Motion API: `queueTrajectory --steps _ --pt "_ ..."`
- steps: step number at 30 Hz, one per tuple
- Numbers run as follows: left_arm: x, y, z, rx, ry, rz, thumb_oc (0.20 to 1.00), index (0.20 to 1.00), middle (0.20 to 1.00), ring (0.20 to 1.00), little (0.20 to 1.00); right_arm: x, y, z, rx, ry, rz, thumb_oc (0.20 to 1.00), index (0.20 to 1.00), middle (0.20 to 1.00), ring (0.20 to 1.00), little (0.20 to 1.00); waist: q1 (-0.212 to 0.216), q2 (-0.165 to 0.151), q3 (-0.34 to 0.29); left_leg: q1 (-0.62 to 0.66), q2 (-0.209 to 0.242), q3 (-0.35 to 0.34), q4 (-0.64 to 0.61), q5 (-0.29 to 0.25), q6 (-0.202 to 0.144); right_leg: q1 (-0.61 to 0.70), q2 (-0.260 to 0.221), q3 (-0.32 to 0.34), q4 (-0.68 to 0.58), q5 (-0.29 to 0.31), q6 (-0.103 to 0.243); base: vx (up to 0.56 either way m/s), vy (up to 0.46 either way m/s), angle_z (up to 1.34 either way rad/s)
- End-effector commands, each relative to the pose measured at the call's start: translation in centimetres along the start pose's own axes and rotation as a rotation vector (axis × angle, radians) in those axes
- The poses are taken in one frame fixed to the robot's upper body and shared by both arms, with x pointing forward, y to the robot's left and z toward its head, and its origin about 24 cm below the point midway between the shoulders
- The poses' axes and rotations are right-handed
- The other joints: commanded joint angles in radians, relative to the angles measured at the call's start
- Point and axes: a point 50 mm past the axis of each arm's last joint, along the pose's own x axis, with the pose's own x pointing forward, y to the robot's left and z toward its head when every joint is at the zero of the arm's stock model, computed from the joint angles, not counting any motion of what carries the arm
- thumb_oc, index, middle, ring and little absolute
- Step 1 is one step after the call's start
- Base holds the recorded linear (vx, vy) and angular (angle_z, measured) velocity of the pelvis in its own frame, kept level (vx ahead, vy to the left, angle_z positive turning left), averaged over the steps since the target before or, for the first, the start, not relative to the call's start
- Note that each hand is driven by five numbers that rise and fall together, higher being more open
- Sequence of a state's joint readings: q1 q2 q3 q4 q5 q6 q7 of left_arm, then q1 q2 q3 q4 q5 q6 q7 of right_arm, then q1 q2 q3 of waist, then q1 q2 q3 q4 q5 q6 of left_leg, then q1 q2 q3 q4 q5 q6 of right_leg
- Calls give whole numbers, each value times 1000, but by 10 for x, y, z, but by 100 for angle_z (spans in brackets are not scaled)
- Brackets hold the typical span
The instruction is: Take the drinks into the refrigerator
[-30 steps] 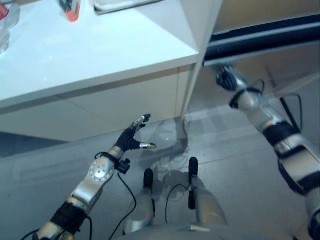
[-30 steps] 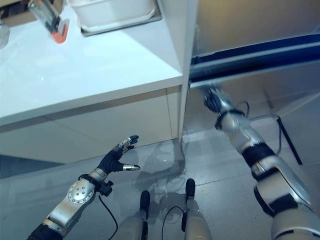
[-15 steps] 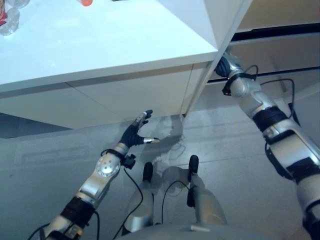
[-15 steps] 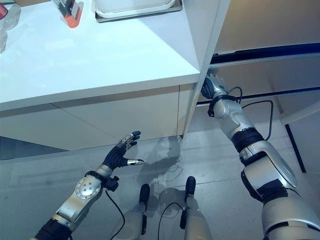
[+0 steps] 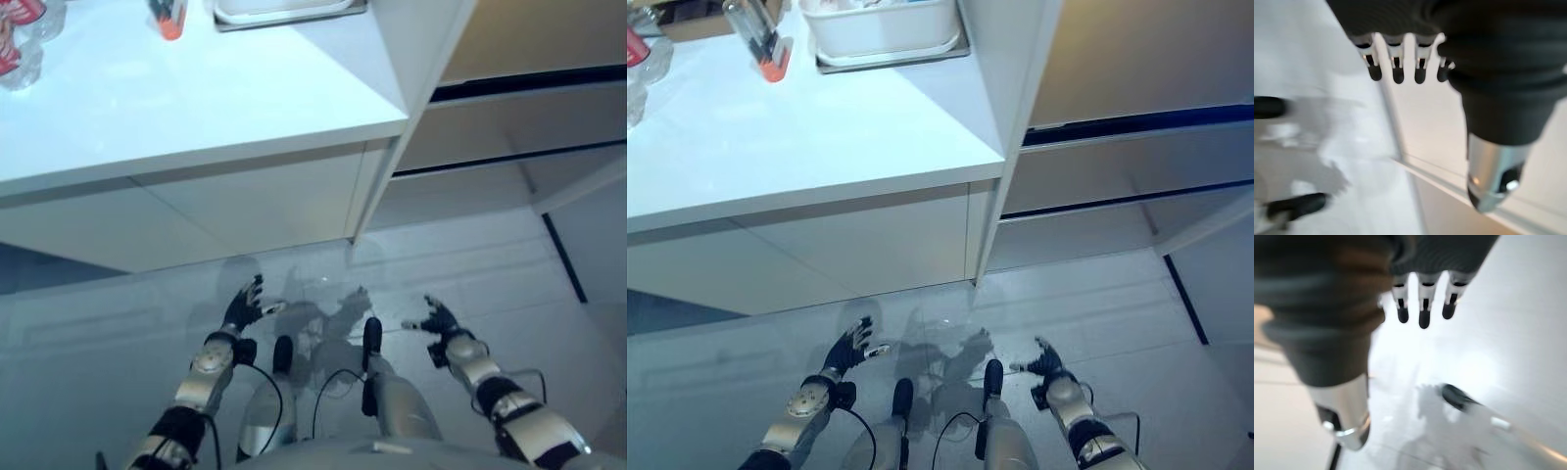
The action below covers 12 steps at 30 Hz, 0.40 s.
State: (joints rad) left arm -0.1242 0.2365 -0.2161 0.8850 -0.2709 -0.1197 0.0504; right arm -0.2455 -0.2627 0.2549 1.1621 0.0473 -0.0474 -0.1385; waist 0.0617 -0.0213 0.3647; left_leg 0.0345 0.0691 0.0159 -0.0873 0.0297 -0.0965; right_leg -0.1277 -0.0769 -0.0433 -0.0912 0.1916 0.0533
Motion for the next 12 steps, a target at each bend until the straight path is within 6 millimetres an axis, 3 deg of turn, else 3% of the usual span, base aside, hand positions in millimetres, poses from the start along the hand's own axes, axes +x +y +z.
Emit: queueTrajectory --steps 1,3,4,5,12 --pt "0 -7 -28 105 148 26 1000 1000 1000 1000 1000 -4 13 -24 17 100 51 1000 1000 1000 1000 1000 3 -4 -130 -61 -72 -11 26 -16 84 60 3 8 80 -140 48 187 7 -1" --pt "-6 -4 -51 150 265 39 1000 1000 1000 1000 1000 -12 22 -49 18 193 75 1000 1000 1000 1000 1000 -5 -3 -157 -35 -69 -7 21 -23 83 82 5 6 79 -149 45 110 -1 1" --pt "-6 -4 -51 150 265 39 1000 1000 1000 1000 1000 -12 22 -49 17 193 75 1000 1000 1000 1000 1000 -6 -3 -157 -34 -69 -7 21 -24 83 84 5 6 79 -149 45 133 0 -4" --pt "-15 1 -71 102 372 80 1000 1000 1000 1000 1000 -20 28 -71 54 273 85 1000 1000 1000 1000 1000 -12 -3 -190 -12 -67 -4 17 -33 82 104 6 7 76 -155 45 143 3 -8" --pt "-34 2 -101 26 489 101 1000 1000 1000 1000 1000 -34 43 -94 97 339 122 1000 1000 1000 1000 1000 -20 -3 -250 38 -63 2 9 -50 79 153 12 10 72 -171 41 99 -7 -1"
